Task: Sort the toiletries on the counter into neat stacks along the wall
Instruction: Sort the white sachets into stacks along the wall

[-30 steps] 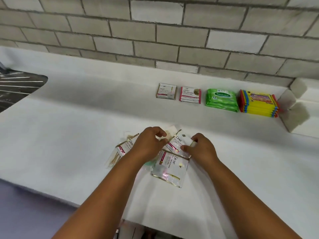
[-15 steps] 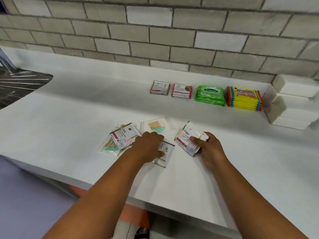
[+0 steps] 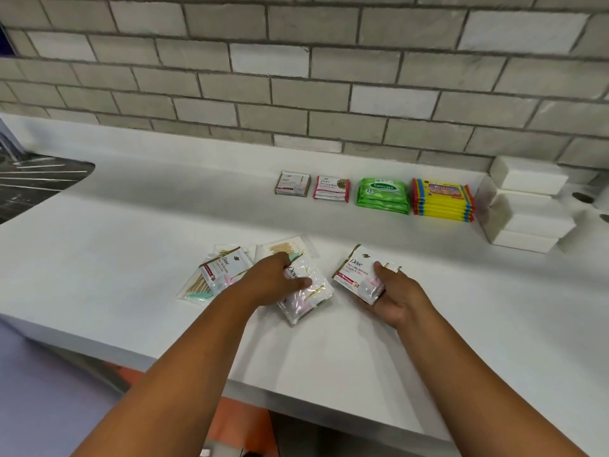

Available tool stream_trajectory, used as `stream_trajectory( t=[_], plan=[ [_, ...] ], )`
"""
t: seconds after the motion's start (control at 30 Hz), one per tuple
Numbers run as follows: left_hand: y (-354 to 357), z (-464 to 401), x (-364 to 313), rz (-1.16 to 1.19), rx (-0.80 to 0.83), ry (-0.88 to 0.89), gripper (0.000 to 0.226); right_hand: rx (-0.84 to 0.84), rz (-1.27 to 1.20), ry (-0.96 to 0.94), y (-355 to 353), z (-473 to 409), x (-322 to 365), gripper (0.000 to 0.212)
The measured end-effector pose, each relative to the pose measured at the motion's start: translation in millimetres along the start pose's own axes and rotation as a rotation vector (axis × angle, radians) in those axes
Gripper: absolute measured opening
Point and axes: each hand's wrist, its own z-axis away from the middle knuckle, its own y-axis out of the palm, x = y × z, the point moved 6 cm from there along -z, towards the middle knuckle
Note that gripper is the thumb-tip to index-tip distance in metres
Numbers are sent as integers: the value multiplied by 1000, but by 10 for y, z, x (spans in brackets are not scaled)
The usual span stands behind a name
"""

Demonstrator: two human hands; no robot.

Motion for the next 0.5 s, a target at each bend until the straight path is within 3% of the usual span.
stream_trajectory(
  t=[0.13, 0.27, 0.37, 0.5],
  plan=[
    [-84, -48, 44, 518, 0, -109, 43, -12, -26, 26, 79, -38, 39, 32],
    [-141, -197, 86, 837, 83, -145, 28, 50, -23, -7, 300, -61, 117, 25],
    [-254, -366, 121, 977, 122, -114, 20, 97, 63, -62, 530, -109, 169, 20],
    [-477, -621, 249, 1031, 98, -88, 22, 125, 126, -136, 846, -234, 184, 29]
  ],
)
